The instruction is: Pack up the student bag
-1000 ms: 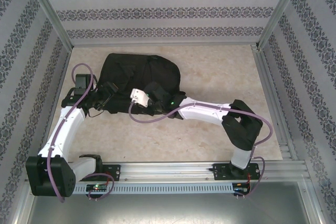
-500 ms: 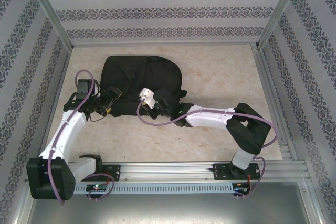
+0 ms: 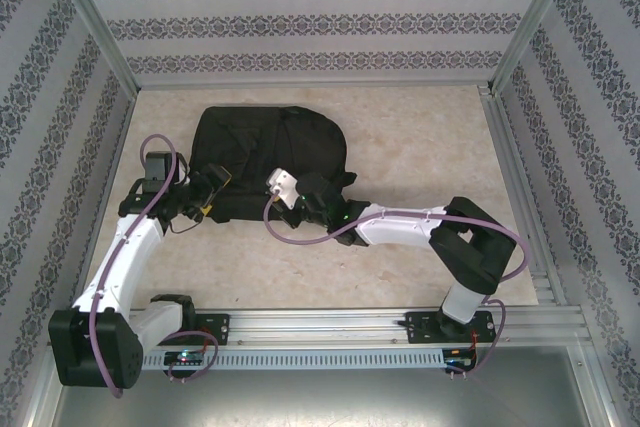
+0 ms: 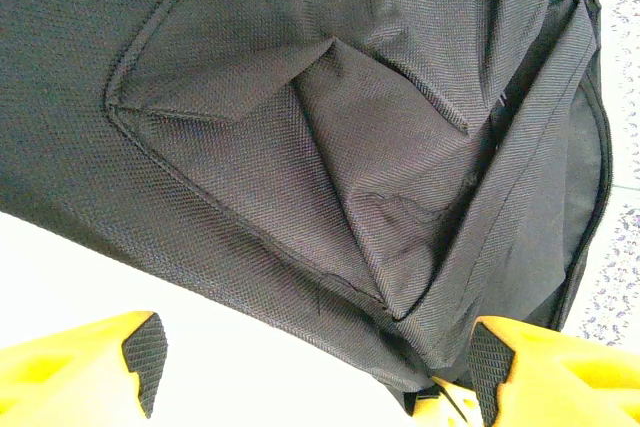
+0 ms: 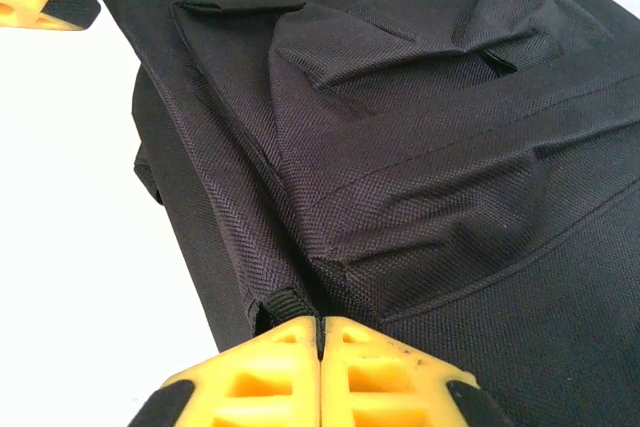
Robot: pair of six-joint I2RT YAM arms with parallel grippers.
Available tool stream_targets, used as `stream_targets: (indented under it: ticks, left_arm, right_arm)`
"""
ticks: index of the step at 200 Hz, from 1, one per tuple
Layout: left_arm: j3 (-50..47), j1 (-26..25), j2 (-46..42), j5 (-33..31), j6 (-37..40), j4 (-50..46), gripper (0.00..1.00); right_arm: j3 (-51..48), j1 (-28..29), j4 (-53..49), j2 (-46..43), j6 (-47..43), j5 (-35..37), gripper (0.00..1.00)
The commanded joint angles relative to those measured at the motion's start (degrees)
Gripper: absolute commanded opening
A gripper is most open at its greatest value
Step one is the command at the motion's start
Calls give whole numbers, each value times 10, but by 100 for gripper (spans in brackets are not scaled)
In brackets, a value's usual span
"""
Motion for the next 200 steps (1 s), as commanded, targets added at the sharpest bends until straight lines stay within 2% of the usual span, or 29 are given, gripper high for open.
stream_targets:
  ticks: [1, 47, 73, 129, 171, 200]
  left_arm:
    - [-10, -6, -12, 3, -4, -8, 80]
    - [-10, -6, -9, -2, -2, -8, 80]
    - [-12, -5, -8, -6, -1, -8, 80]
    - [-20, -6, 0, -5, 0, 1, 77]
    - [-23, -9, 2, -2, -3, 5, 76]
    - [-29, -27, 1, -4, -18, 4, 76]
  right_arm:
    - [-16, -1, 49, -28, 15, -21, 1]
    - [-42, -7, 75, -40, 26, 1, 0]
    - [-65, -23, 114, -49, 64, -5, 0]
    - [-130, -91, 288, -40, 238, -100, 2]
    - [-136, -106, 309, -34, 293, -97, 0]
    - [-138, -104, 304, -35, 291, -85, 0]
